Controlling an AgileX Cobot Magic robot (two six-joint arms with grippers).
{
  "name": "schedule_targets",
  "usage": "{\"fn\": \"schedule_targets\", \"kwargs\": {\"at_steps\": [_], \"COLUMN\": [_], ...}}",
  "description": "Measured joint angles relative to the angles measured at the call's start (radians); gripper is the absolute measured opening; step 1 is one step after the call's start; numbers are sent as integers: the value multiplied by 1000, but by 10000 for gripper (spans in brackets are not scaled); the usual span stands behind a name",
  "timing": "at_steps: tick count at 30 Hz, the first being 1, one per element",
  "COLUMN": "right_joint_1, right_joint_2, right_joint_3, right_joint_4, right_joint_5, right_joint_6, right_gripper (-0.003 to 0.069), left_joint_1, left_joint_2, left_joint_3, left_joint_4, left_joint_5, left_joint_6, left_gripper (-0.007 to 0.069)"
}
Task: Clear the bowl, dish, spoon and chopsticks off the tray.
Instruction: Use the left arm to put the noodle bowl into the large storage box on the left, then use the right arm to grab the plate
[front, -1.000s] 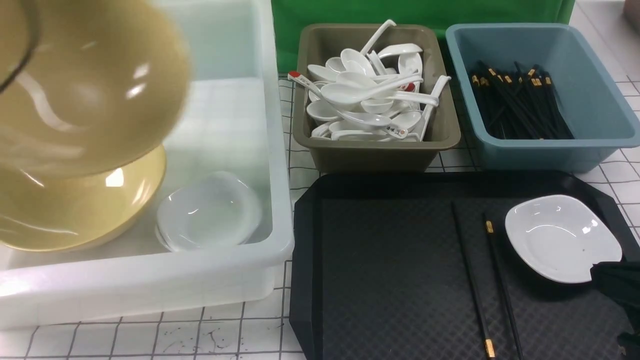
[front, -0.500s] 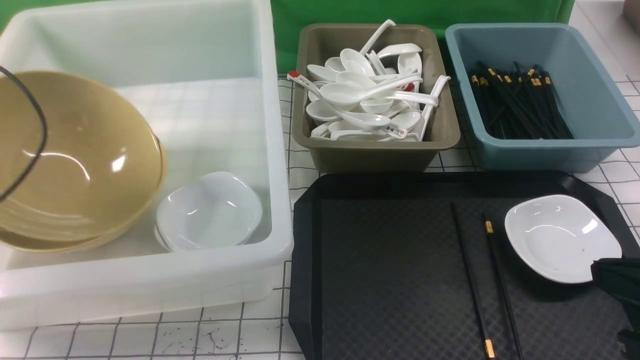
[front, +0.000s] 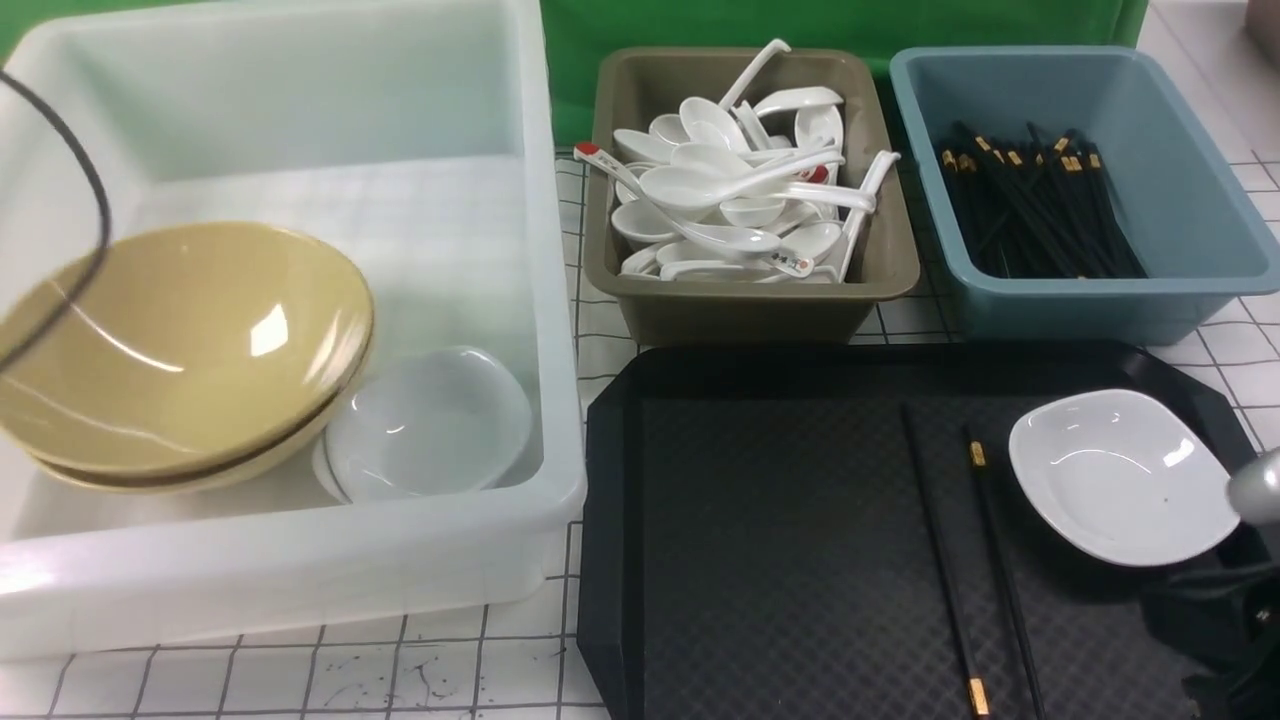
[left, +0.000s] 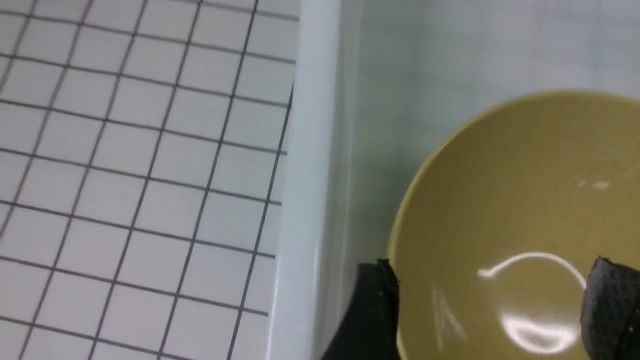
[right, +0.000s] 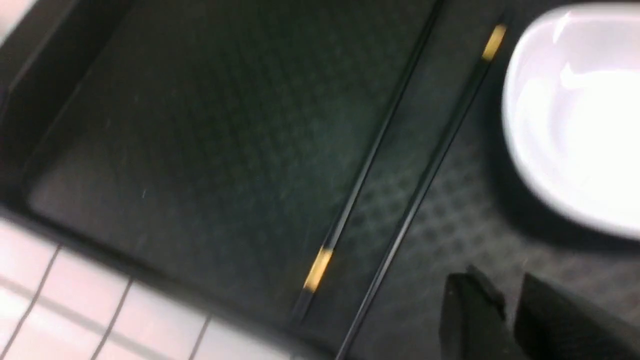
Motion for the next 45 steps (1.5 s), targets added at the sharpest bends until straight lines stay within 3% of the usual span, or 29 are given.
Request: {"fn": "schedule_targets", "kwargs": {"at_steps": [5,7,8,9,11,13,15,16,21,26,34,37,39,45], "right_joint_1": [0,0,0,0,0,0,0,-14,-76,-88,68,81,69,-90], "right_joint_2": [82,144,153,193,255,325,356,455,632,758,831,830,825,810], "right_joint_3": [-53,-111,-116,-157,-214,-278,-306,-381,-489,-507,-524,-547,-577,-610], "right_joint_4": [-49,-148,-148,-249,-352,-455,-505,-579,-621,-605,-488,-481,-481,-482], "right_joint_5": [107,143,142,142,135,129,125,119,85,72,44,57,89,125], "right_joint_6": [59,160,169,245,334,402,430,481,502,500,492,476,464,403], "right_gripper": [312,388,392,422,446,451,453,454,456,456,456,456,456,456], "left_joint_1": [-49,-138,-146,-212,-328,-433,-482,-571,-666,-678,-678,-678,-678,-678], "left_joint_2": [-148,-260,-269,-329,-426,-497,-544,-617,-765,-889,-989,-994,-995,-995], "left_joint_3": [-8,-10,-10,-10,-1,32,67,145,365,577,775,782,786,790], "left_joint_4": [-33,-56,-57,-69,-85,-97,-102,-103,-41,69,109,109,109,109], "left_joint_5": [1,2,2,3,4,-6,-12,-19,-18,-25,-249,-290,-323,-336], "left_joint_6": [-21,-14,-13,2,36,67,81,111,152,167,168,168,166,134], "left_gripper": [379,242,242,154,50,12,1,-7,-8,-8,-8,-8,-8,-8]}}
